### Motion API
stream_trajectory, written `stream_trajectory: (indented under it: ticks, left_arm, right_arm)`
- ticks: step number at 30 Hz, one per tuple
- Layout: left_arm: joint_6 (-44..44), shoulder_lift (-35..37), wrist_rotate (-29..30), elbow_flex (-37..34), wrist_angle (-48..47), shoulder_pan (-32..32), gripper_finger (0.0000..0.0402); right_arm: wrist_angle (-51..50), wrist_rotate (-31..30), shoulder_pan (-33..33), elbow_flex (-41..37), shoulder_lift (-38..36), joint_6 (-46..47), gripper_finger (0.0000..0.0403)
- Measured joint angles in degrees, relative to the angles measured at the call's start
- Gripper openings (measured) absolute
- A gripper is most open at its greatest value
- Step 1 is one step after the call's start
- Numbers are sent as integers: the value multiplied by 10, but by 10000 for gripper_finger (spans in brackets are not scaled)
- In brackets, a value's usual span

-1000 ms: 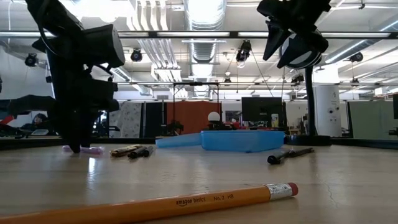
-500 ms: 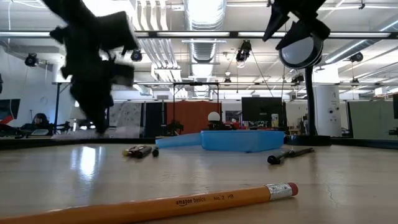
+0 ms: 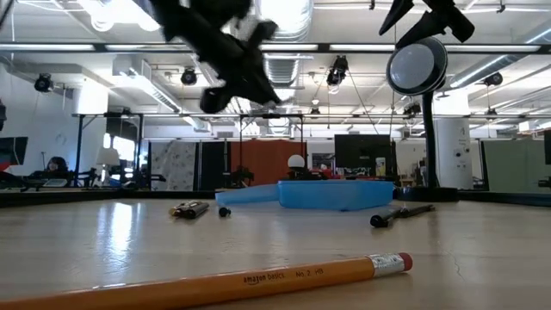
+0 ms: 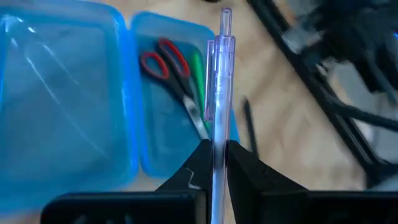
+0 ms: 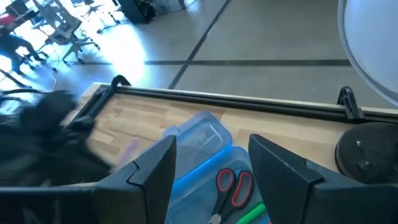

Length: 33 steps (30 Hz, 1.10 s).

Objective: Pick & place school supplies into a supply box
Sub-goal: Put the light purple pen into the blue supply box, then put the black pen into the blue supply box

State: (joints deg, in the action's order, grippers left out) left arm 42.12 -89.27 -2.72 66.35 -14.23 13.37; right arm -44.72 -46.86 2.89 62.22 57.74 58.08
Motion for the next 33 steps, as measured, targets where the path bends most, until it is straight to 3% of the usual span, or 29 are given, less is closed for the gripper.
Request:
stream_trajectory:
  ticks: [9,17,22,28,30,33]
  left_arm:
    - [-54,-216,-3,236,-117,8,10]
    - [-72,-325,13,325,-165,10,22]
    - [-107,-326,67,340,-188,10,68]
    - [-114,-289,88,339,-218,10,101]
    - [-126,-274,78,337,-230,6,103]
    - [-162,-227,87,337,-269,-15,104]
  right_arm:
    - [-41,2,0,0,-6,13,182]
    - [-86,13,0,-1,-7,38,182]
    - [-94,86,-1,-1,-7,20,182]
    - [-108,111,-2,-1,-7,-26,182]
    - [-108,148,-2,-1,-7,-80,182]
    - [-106,263,-1,-1,5,-205,182]
